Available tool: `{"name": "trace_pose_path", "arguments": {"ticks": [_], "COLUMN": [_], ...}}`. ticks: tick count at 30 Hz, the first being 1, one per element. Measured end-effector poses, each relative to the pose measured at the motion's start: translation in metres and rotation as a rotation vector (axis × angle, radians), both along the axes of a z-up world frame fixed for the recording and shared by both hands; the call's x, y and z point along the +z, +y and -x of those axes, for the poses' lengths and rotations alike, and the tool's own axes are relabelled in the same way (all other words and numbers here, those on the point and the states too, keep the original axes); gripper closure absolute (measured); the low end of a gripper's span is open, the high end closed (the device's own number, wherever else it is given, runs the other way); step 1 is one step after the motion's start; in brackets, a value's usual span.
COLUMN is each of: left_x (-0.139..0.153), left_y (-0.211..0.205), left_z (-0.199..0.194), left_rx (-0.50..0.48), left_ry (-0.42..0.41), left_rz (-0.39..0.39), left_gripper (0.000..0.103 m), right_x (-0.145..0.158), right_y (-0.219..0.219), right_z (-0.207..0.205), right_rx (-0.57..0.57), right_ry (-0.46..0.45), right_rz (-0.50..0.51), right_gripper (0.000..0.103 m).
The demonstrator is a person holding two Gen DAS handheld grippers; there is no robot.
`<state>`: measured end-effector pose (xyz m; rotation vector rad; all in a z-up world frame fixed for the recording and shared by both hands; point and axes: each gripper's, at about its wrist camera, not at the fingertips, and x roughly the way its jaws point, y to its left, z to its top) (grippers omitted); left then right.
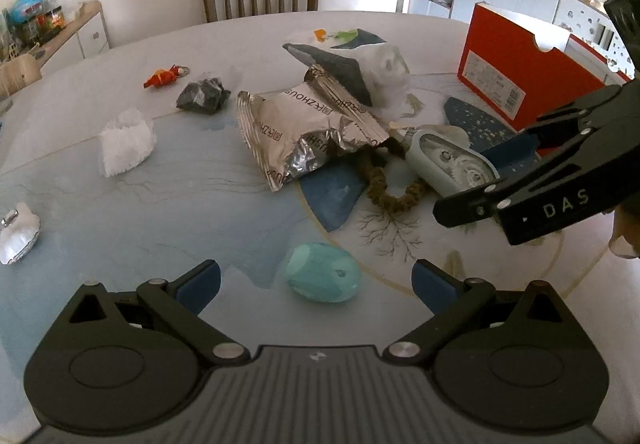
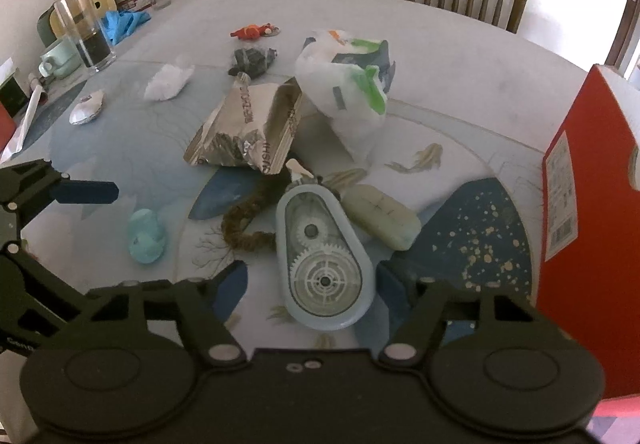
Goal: Organize objects
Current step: 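Grasp mint-green soap with left tool while right tool grasps white tape dispenser, then carry soap with left tool into shoebox while right tool carries tape dispenser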
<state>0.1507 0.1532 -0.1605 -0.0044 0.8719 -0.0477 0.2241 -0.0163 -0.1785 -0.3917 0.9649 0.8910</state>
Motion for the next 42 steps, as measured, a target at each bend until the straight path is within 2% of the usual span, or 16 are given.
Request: {"name": "trace_pose_path", "arguments": {"ticks": [3,7,12,14,16,20,22,25,30,42], "left_x": [0.000,0.000,0.000,0.001,0.002,0.003,0.005,0.006,0.009,0.056], "left_y": [-0.001,-0.003,-0.003,-0.005,-0.005,-0.008,-0.007,-0.007,-0.012,-0.026], "left_z": [-0.001,-0.002,-0.003,-0.003,-0.003,-0.004,-0.006,-0.007,-0.003,0.005], "left_rx": [-0.014,-0.033,-0.032,-0.037,-0.039,-0.028,-0.016,-0.017,-0.012,0.001], "left_ry": [-0.009,-0.003,0.002,0.000,-0.002,0.005,0.017,0.030,0.032,-0.005], "left_rz": [0.000,0.009,0.007,-0.001,-0.004,-0.025,-0.019,0.001,-0.010,0.066], "left_gripper": [0.002,0.016,0.027,0.033,0.044,0.055,0.064,0.064,0.064,0.064], "right_x": [-0.002,-0.003,-0.003,-0.003,-0.002,-0.002,-0.001,0.002,0.007,0.046], "right_y": [0.001,0.001,0.001,0.002,0.002,0.001,-0.001,-0.005,-0.013,-0.048], "right_z": [0.000,0.000,0.000,0.000,-0.001,-0.001,-0.001,0.001,0.006,0.021], "right_rx": [0.000,0.002,0.008,0.009,0.006,0.004,-0.002,-0.005,-0.017,-0.055], "right_ry": [0.000,0.000,-0.009,-0.016,-0.018,-0.019,-0.012,-0.007,0.005,0.013], "right_rz": [0.000,0.000,0.002,0.006,0.007,0.010,0.002,-0.007,-0.018,-0.057], "right_gripper": [0.035,0.037,0.043,0.047,0.051,0.051,0.052,0.052,0.052,0.052]}}
